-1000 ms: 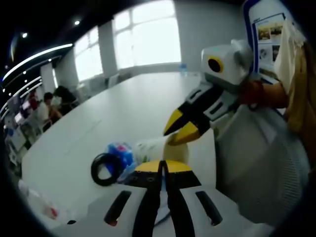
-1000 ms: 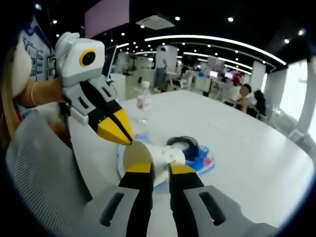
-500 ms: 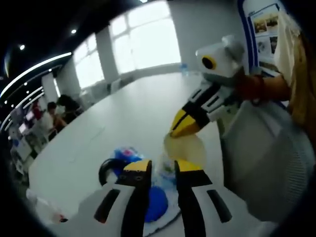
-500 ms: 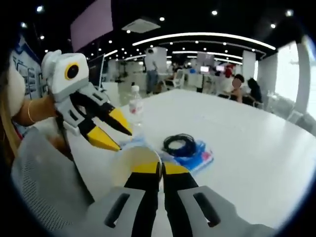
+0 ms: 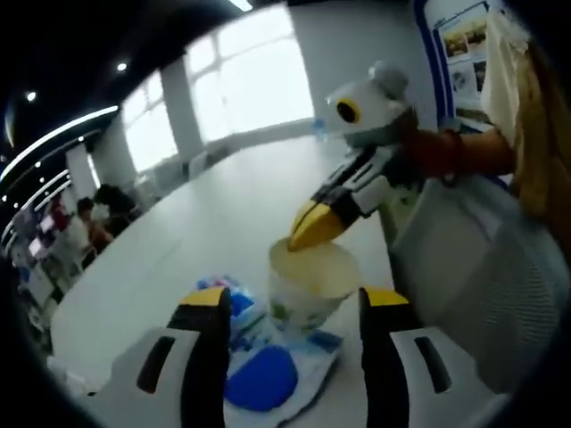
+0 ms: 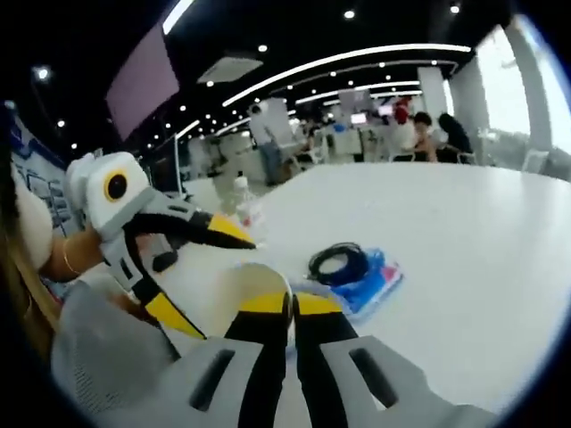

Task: Arrange the tabletop items into an orderly group along one side of the table until the central work area is clear of visible clutter.

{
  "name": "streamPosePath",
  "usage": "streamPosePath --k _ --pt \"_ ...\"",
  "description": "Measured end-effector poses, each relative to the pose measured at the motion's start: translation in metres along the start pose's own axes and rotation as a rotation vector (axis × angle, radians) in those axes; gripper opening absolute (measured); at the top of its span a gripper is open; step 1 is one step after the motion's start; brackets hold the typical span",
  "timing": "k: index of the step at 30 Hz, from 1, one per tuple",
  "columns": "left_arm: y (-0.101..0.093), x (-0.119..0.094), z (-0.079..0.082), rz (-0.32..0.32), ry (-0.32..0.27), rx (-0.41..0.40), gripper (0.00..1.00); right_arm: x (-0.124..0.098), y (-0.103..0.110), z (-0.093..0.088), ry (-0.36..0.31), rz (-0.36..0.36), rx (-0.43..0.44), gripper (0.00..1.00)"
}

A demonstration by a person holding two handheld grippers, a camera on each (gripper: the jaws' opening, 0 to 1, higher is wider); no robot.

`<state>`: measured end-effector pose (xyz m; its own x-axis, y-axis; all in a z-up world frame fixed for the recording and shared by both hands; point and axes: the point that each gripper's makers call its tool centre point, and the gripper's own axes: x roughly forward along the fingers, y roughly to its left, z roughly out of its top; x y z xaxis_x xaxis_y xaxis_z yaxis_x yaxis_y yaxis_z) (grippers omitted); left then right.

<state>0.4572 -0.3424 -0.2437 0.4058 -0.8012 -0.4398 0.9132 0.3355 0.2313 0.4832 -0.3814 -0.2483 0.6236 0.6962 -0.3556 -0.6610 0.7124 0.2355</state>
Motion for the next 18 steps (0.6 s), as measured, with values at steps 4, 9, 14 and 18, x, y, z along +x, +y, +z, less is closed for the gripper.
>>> streamPosePath --k 4,9,14,18 --pt "-0.0001 0.0014 -0.0025 0.003 0.025 0.030 0.55 -0.0010 -0.0009 -0.0003 -0.009 0.015 0.079 0.02" --pt "0.0011 0.0017 0.0010 0.006 0.020 0.044 0.54 0.0004 0.0024 -0.0047 0.009 0.034 0.103 0.02" --pt "-0.0013 0.0029 0.0001 -0.002 0.032 0.059 0.50 0.0008 0.0057 -0.0040 0.001 0.056 0.137 0.02" --pt "-0.0044 0.0041 -0.0020 -0.015 0.040 0.042 0.47 0.0004 0.0067 -0.0050 0.005 0.061 0.141 0.02"
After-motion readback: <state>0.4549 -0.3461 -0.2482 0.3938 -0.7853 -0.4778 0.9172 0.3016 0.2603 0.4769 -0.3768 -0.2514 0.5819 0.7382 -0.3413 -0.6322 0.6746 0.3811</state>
